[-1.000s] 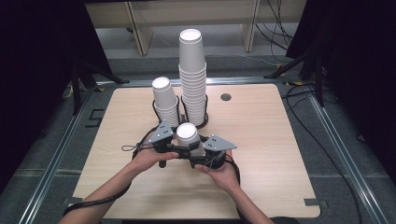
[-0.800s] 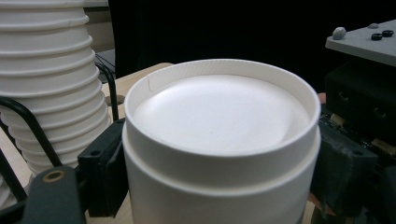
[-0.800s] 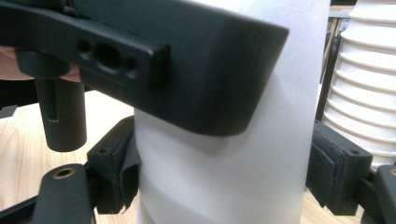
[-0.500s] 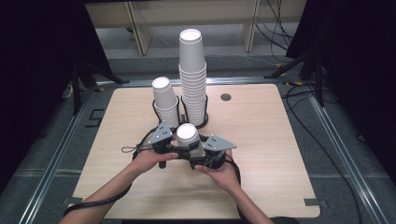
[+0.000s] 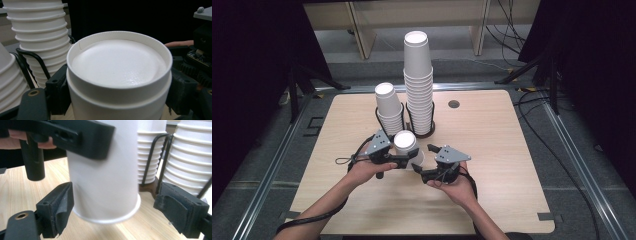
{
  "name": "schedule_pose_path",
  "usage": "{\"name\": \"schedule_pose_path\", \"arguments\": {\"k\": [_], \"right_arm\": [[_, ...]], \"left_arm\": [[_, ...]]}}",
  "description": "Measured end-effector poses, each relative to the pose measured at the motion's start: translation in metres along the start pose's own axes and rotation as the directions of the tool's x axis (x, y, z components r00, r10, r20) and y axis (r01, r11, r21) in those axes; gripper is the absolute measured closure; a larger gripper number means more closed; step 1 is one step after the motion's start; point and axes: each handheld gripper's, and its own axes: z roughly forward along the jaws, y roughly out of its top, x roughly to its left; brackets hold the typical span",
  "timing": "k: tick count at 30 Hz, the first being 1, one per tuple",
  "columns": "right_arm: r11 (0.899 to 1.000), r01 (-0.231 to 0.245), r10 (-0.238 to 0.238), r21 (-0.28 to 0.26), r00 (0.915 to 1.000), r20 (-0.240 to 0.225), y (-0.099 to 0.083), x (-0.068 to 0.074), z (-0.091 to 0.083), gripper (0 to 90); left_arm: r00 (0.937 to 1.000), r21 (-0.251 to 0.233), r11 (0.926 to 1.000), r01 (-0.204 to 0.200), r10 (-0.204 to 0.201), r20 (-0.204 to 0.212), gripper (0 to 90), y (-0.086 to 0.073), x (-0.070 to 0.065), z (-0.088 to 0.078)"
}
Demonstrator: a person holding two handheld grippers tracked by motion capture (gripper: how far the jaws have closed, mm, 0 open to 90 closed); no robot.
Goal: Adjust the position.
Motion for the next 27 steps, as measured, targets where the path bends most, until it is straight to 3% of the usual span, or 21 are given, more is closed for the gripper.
{"name": "schedule_pose_path", "arguments": {"k": [3, 4, 6, 8, 11, 14, 15, 17, 21, 22, 23, 27], "right_arm": [[1.0, -0.003, 0.003, 0.008, 0.9998, 0.021, -0.001, -0.002, -0.004, 15.0], [1.0, 0.02, -0.02, 0.001, 0.9994, 0.03, -0.001, -0.004, -0.006, 15.0], [1.0, 0.014, -0.014, 0.007, 0.9992, 0.036, -0.001, -0.004, -0.007, 15.1], [1.0, 0.001, -0.001, 0.001, 0.9999, 0.014, -0.002, -0.004, -0.007, 15.0], [1.0, 0.018, -0.019, 0.01, 0.9991, 0.039, -0.002, -0.006, -0.01, 15.0], [1.0, -0.01, 0.009, 0.007, 0.9999, 0.013, -0.001, -0.007, -0.012, 15.0], [1.0, 0.003, -0.004, 0.013, 0.9994, 0.035, -0.001, -0.008, -0.014, 15.1], [1.0, -0.012, 0.012, 0.001, 0.9997, 0.022, 0.0, -0.009, -0.014, 15.1], [1.0, -0.012, 0.012, 0.002, 0.999, 0.043, 0.002, -0.011, -0.017, 15.2], [1.0, 0.0, 0.0, 0.0, 0.9986, 0.053, 0.002, -0.012, -0.017, 15.2], [1.0, -0.009, 0.009, 0.004, 0.9988, 0.048, 0.002, -0.012, -0.018, 15.2], [1.0, -0.016, 0.017, -0.008, 0.999, 0.04, 0.004, -0.012, -0.018, 15.4]], "left_arm": [[0.9997, 0.002, 0.9998, -0.02, 0.02, -0.012, 21.9, 0.001, 0.003, -0.002], [0.9992, 0.011, 0.9993, -0.036, 0.036, -0.019, 21.9, 0.0, 0.003, -0.003], [0.9953, 0.03, 0.9956, -0.089, 0.09, -0.036, 21.9, 0.0, 0.004, -0.003], [0.9919, 0.044, 0.9922, -0.116, 0.118, -0.046, 22.0, 0.0, 0.005, -0.003], [0.984, 0.088, 0.9831, -0.16, 0.166, -0.065, 22.0, 0.0, 0.007, -0.004], [0.973, 0.143, 0.9679, -0.207, 0.219, -0.074, 22.1, 0.003, 0.008, -0.005], [0.9665, 0.159, 0.9603, -0.229, 0.244, -0.079, 22.1, 0.003, 0.008, -0.006], [0.9519, 0.19, 0.9418, -0.277, 0.296, -0.078, 22.2, 0.004, 0.008, -0.005], [0.9292, 0.239, 0.9091, -0.341, 0.365, -0.06, 22.2, 0.006, 0.008, -0.004], [0.923, 0.258, 0.8974, -0.358, 0.382, -0.047, 22.2, 0.006, 0.008, -0.004], [0.9179, 0.255, 0.8927, -0.372, 0.394, -0.043, 22.2, 0.005, 0.008, -0.003], [0.8805, 0.319, 0.8324, -0.453, 0.474, 0.015, 22.2, 0.008, 0.008, -0.004]]}}
